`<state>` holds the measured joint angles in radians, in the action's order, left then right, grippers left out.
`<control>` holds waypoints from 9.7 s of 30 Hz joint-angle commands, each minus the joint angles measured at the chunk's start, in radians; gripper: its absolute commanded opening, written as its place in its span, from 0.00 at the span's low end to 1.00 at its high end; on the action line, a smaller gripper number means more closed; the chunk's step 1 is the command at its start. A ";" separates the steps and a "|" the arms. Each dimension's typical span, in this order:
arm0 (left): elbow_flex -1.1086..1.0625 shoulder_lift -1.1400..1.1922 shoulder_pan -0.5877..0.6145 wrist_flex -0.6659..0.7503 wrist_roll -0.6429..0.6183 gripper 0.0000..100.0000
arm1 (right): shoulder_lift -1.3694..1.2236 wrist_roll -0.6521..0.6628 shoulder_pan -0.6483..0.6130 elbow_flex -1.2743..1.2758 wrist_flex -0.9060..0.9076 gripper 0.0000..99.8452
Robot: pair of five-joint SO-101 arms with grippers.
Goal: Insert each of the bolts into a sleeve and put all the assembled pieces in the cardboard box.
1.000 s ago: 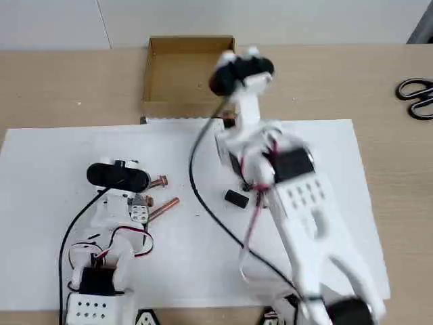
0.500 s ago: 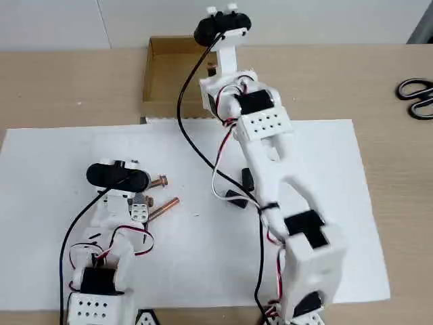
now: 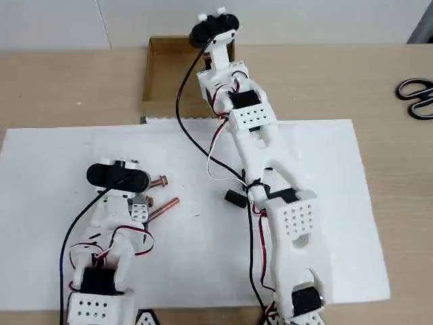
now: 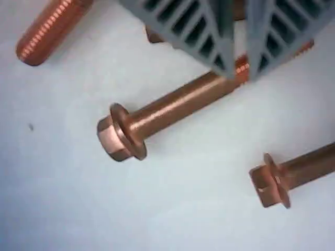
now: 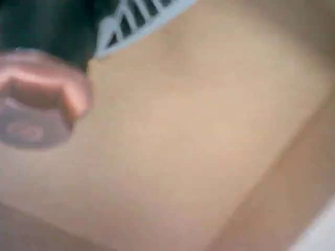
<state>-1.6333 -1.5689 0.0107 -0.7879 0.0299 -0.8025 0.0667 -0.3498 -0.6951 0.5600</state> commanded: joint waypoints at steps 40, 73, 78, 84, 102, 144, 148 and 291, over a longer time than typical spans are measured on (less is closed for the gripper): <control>0.004 -0.011 0.006 0.023 0.006 0.00 | 0.351 0.051 0.064 0.021 1.171 0.22; 0.004 -0.011 0.006 0.023 0.006 0.00 | 0.343 -0.316 -0.062 0.192 1.175 0.22; 0.004 -0.011 0.006 0.023 0.006 0.00 | 0.341 -0.334 -0.061 0.207 1.171 0.19; 0.004 -0.011 0.006 0.023 0.006 0.00 | 0.341 -0.353 -0.061 0.285 1.167 0.14; 0.004 -0.011 0.006 0.023 0.006 0.00 | 0.320 -0.282 -0.001 0.295 1.155 0.14; 0.004 -0.011 0.006 0.026 0.006 0.00 | 0.507 -0.247 -0.042 0.230 1.152 0.00; 0.005 -0.011 0.006 0.026 0.006 0.00 | 0.598 -0.247 -0.025 0.235 1.170 0.00; 0.921 0.394 -0.215 -0.153 -0.503 0.00 | 2.477 -0.247 -0.045 1.705 0.630 0.00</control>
<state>-0.6099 -1.0487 -0.1795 -1.0334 -0.3936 1.6080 -0.1910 -0.3468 0.9528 1.2597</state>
